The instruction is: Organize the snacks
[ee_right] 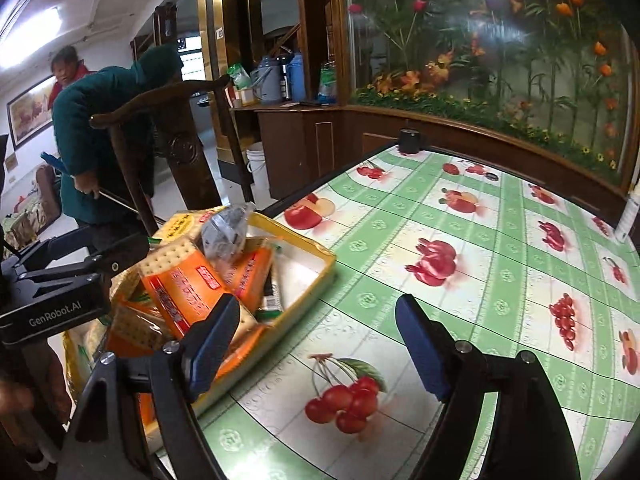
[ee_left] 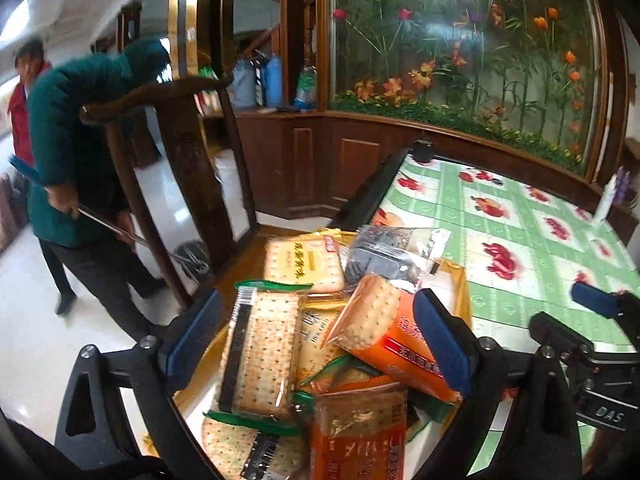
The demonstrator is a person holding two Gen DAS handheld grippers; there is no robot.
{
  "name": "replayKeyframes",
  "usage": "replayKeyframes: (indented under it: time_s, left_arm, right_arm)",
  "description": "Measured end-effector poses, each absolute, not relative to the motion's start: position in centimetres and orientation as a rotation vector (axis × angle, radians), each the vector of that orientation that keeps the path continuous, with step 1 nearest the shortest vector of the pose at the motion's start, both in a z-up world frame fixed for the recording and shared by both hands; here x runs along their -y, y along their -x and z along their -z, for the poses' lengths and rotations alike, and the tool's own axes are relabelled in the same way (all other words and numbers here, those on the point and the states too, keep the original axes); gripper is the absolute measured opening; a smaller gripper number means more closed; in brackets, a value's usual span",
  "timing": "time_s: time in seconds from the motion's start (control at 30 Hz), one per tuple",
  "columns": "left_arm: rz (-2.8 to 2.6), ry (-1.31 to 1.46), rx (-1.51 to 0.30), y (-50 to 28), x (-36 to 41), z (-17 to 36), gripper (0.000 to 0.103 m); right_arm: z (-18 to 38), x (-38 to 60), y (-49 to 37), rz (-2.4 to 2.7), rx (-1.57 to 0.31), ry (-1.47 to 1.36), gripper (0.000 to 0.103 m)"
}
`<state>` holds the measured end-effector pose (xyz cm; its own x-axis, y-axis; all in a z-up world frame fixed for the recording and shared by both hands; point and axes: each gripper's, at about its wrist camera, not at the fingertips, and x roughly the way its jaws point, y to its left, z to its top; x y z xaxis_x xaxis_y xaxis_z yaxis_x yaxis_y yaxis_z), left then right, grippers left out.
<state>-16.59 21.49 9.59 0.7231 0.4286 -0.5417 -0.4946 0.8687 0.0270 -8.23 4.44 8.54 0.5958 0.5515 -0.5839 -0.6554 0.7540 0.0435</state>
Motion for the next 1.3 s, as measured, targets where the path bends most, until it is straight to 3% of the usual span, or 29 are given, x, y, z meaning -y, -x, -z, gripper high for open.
replayKeyframes:
  time_s: [1.3]
  left_arm:
    - [-0.472, 0.081, -0.578, 16.2, -19.7, -9.3, 0.099]
  right_arm:
    - [-7.7, -3.8, 8.3, -0.714, -0.641, 0.186, 0.08]
